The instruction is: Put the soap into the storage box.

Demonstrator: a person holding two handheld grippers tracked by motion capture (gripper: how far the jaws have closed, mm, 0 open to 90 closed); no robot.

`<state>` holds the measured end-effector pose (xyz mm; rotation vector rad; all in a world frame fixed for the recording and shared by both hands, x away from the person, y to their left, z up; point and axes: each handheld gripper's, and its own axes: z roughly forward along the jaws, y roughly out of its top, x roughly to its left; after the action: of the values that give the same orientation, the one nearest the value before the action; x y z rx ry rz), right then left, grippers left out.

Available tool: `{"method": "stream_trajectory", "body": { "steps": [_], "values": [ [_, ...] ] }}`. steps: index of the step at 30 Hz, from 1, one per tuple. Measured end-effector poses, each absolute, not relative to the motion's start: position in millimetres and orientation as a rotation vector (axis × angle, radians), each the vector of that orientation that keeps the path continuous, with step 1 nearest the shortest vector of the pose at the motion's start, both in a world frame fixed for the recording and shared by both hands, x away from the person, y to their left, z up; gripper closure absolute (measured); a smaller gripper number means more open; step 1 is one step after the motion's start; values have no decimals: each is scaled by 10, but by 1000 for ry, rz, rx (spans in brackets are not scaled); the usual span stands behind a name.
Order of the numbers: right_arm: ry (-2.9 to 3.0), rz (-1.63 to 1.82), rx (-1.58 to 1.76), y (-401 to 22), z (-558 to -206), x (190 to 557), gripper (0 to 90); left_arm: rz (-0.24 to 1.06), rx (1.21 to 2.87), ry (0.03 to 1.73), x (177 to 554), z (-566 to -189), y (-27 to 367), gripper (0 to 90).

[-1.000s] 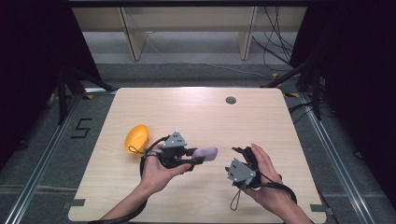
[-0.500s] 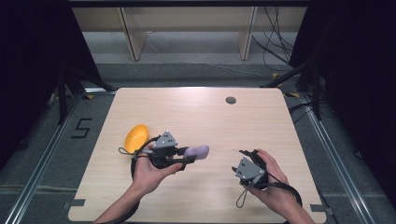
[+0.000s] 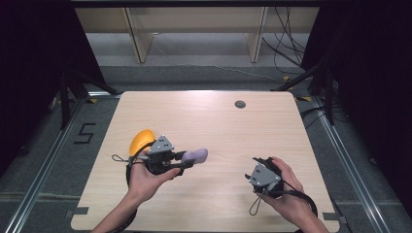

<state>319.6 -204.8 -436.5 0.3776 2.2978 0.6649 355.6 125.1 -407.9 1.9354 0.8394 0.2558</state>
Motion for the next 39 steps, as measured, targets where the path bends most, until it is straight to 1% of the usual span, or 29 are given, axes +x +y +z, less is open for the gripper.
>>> {"method": "stream_trajectory", "body": {
  "steps": [2, 6, 7, 11, 33, 39],
  "values": [
    [2297, 664, 381, -2059, -4366, 3198, 415, 248, 1936, 840, 3561, -4080, 1298, 591],
    [2293, 671, 414, -2063, -4373, 3188, 416, 274, 1933, 853, 3555, -4071, 1343, 592],
    [2292, 670, 414, -2064, -4373, 3189, 415, 257, 1937, 851, 3560, -4063, 1365, 591],
    [2293, 667, 392, -2071, -4368, 3198, 416, 282, 1932, 870, 3553, -4057, 1415, 591],
    [2291, 663, 420, -2149, -4388, 3173, 414, 295, 1868, 936, 3570, -4058, 1669, 591],
    [2298, 661, 429, -2164, -4388, 3162, 413, 317, 1856, 952, 3577, -4044, 1743, 591]
  ]
}}
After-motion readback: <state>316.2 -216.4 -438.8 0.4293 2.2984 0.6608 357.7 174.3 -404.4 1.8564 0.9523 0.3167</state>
